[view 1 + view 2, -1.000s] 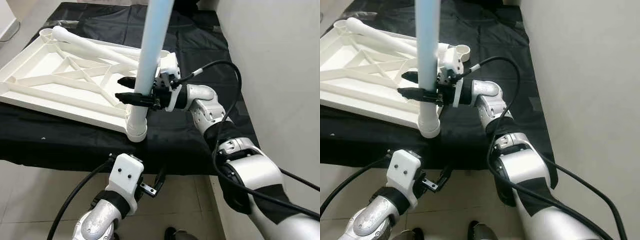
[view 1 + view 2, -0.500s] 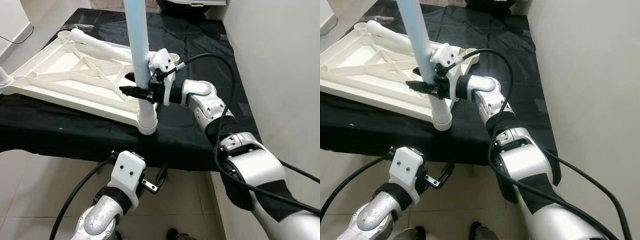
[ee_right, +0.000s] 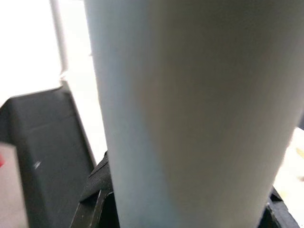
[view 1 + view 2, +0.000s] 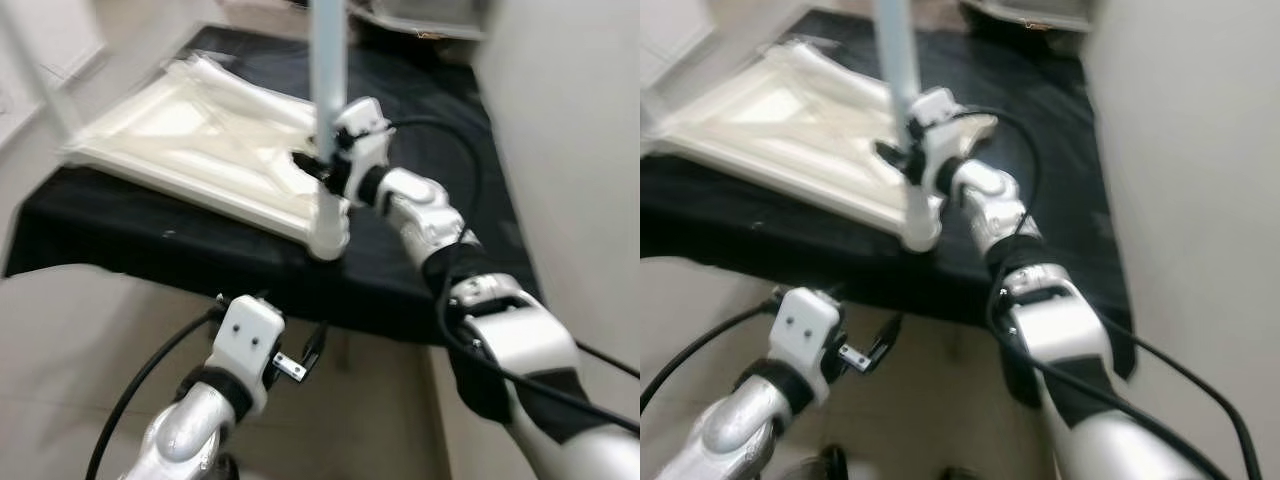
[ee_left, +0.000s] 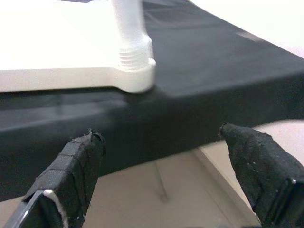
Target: Building children table
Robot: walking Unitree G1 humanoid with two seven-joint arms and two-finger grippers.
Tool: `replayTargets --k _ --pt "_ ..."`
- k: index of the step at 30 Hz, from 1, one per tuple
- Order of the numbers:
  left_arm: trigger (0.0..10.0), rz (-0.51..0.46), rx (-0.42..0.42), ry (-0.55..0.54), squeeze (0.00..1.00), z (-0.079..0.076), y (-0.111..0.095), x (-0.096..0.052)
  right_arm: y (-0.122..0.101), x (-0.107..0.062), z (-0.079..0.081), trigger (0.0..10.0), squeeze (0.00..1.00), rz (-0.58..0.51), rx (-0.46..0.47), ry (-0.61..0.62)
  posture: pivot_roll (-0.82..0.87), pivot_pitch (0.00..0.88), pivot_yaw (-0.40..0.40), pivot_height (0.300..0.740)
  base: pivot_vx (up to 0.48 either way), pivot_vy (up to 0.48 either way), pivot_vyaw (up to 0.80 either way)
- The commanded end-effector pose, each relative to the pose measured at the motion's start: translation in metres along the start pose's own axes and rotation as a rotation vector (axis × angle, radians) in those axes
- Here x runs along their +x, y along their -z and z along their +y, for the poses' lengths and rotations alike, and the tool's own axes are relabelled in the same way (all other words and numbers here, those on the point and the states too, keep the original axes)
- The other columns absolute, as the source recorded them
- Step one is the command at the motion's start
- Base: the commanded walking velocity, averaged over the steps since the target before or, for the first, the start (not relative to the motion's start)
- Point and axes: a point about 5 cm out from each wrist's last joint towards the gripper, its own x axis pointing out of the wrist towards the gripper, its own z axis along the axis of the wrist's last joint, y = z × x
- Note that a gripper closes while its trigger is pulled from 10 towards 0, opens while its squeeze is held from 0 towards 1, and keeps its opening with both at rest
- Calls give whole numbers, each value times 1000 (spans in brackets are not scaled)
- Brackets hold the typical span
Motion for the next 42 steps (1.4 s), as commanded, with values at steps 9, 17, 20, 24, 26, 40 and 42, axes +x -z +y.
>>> replayTargets --k 9,17,20,24,26,40,42 --pt "10000 11 12 7 0 1 2 1 62 -17 -10 10000 0 175 191 298 130 253 -88 740 0 0 0" --pt "10000 13 13 5 0 2 2 1 67 -20 -12 10000 0 178 234 397 130 254 -89 740 0 0 0" --pt "10000 12 14 6 0 2 3 1 69 -22 -14 10000 0 181 250 481 128 254 -90 740 0 0 0" --pt "10000 13 13 7 0 2 3 2 70 -23 -16 10000 0 176 263 545 129 254 -89 740 0 0 0" --pt "10000 13 14 7 0 2 3 1 70 -22 -15 10000 0 168 261 566 129 254 -90 740 0 0 0" --pt "10000 11 18 6 0 4 4 3 59 -18 -4 10000 0 151 240 962 129 246 -89 740 0 0 0" --pt "10000 11 18 6 0 4 4 3 55 -19 -4 10000 0 135 233 1037 130 245 -89 740 0 0 0"
